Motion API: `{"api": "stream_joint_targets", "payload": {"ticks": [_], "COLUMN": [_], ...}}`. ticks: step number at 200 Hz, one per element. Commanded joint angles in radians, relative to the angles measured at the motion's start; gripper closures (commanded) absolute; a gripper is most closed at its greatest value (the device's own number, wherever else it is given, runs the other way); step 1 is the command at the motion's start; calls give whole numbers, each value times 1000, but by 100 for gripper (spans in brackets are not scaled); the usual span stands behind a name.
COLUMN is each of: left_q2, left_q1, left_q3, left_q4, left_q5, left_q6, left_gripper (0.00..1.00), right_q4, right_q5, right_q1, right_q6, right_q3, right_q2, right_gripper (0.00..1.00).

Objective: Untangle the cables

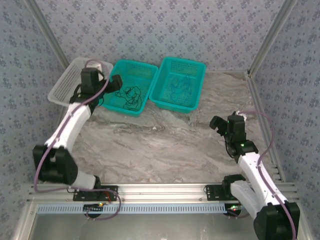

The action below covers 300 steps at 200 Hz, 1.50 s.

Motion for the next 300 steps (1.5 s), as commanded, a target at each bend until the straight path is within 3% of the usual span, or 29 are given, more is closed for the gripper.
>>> {"api": "stream_joint_targets", "payload": {"ticks": [1, 18, 67, 96, 143, 167, 205, 216, 227, 234, 242, 300], "left_q2": [-156, -256, -363, -263, 31, 91, 109, 179, 151, 168, 162, 164], "left_q1": [8, 28, 147, 252, 254, 250, 248, 239, 194, 157, 159, 162], "left_q3": [-161, -326, -687, -771, -722, -693, -913, -868, -782, -788, -794, -788], "left_q4": [91, 160, 357, 503, 762, 786, 1209, 1211, 989, 1043, 1036, 1028], "left_q5": [-253, -362, -423, -272, -119, -63, 95, 99, 11, -57, -77, -44], "left_q6": [56, 80, 63, 64, 131, 174, 243, 251, 284, 298, 284, 294], "left_gripper": [1, 1, 1, 1, 1, 0, 0, 1, 1, 1, 1, 0], "right_q4": [46, 122, 305, 473, 637, 749, 958, 1006, 1095, 1141, 1067, 1083], "right_q5": [130, 149, 96, 20, -192, -253, -286, -262, -218, -204, -200, -200], "right_q1": [-27, -53, -170, -198, -229, -227, -177, -150, -138, -148, -159, -159], "right_q6": [-82, -120, -237, -385, -496, -515, -578, -605, -602, -581, -567, -566], "right_q3": [9, -1, 0, -33, 9, 4, -82, -115, -154, -167, -140, -145], "right_q2": [50, 110, 293, 408, 571, 609, 649, 649, 674, 688, 678, 682], "right_gripper": [0, 0, 0, 0, 0, 0, 0, 0, 0, 0, 0, 0]}}
